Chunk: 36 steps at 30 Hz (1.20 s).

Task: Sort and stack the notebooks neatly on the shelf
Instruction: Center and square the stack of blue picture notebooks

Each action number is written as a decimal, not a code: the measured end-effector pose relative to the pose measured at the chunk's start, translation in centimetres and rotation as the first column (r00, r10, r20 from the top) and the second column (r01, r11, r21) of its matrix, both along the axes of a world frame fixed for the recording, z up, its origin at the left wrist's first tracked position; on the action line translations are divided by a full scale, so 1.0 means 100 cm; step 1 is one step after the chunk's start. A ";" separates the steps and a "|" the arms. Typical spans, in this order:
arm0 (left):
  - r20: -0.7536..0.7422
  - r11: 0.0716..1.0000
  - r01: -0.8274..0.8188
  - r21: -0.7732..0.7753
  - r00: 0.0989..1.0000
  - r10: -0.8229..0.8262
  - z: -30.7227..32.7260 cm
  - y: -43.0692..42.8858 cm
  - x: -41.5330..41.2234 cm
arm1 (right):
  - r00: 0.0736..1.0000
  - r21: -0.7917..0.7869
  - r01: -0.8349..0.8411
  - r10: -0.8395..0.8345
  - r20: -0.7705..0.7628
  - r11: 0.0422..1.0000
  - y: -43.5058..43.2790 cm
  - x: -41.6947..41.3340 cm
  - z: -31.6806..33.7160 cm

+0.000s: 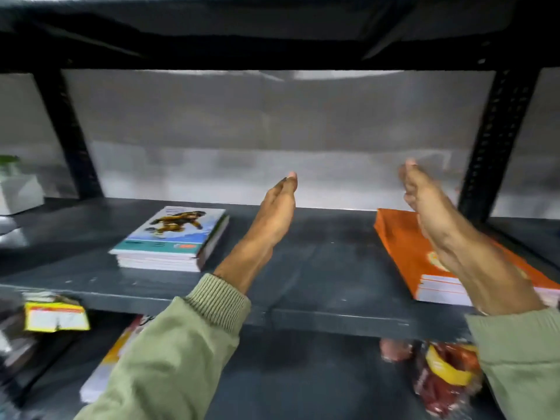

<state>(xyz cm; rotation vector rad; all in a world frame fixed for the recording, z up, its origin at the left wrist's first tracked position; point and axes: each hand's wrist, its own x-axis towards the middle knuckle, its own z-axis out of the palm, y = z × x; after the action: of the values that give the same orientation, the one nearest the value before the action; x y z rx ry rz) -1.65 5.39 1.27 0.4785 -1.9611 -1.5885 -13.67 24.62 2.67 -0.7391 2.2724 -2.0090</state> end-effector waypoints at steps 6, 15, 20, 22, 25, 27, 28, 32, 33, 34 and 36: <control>0.027 0.983 -0.178 -0.039 0.983 0.179 0.002 -0.117 0.073 | 0.977 0.035 -0.208 0.206 0.049 0.977 -0.137 0.065 -0.024; 0.160 0.909 -0.396 0.131 0.913 0.375 -0.047 -0.256 0.138 | 0.924 0.083 -0.303 0.271 0.269 0.949 -0.275 0.132 -0.067; 0.139 0.894 -0.232 0.384 0.971 0.192 -0.051 -0.273 0.124 | 0.871 0.003 -0.272 0.245 0.426 0.962 -0.297 0.140 -0.079; 0.128 0.894 -0.165 0.416 0.984 0.122 -0.055 -0.273 0.121 | 0.861 -0.027 -0.259 0.244 0.446 0.965 -0.299 0.136 -0.083; 0.140 0.901 -0.083 0.426 0.990 0.026 -0.057 -0.271 0.118 | 0.851 -0.022 -0.245 0.226 0.473 0.969 -0.302 0.136 -0.087; 0.169 0.901 -0.070 0.429 0.986 -0.003 -0.056 -0.268 0.119 | 0.852 -0.004 -0.253 0.224 0.474 0.968 -0.304 0.139 -0.087; 0.180 0.897 -0.058 0.438 0.983 -0.025 -0.055 -0.269 0.119 | 0.855 0.012 -0.255 0.220 0.471 0.967 -0.304 0.141 -0.086; 0.168 0.899 0.027 0.436 0.980 -0.110 -0.054 -0.271 0.128 | 0.861 0.063 -0.327 0.269 0.431 0.943 -0.294 0.152 -0.080; 0.151 0.902 0.055 0.427 0.980 -0.131 -0.054 -0.271 0.132 | 0.875 0.041 -0.327 0.286 0.391 0.944 -0.289 0.152 -0.083; 0.137 0.922 0.076 0.380 0.981 -0.137 -0.056 -0.273 0.140 | 0.892 0.015 -0.341 0.319 0.320 0.940 -0.285 0.152 -0.086; 0.101 0.980 0.117 0.163 0.986 -0.135 -0.063 -0.280 0.160 | 0.913 0.014 -0.387 0.381 0.144 0.922 -0.270 0.158 -0.092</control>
<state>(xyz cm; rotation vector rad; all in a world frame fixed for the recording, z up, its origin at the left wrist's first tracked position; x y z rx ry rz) 14.32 -22.59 -5.06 0.5243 -1.9912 -1.8422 2.13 -2.40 -6.57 -0.9250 1.9044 -1.7643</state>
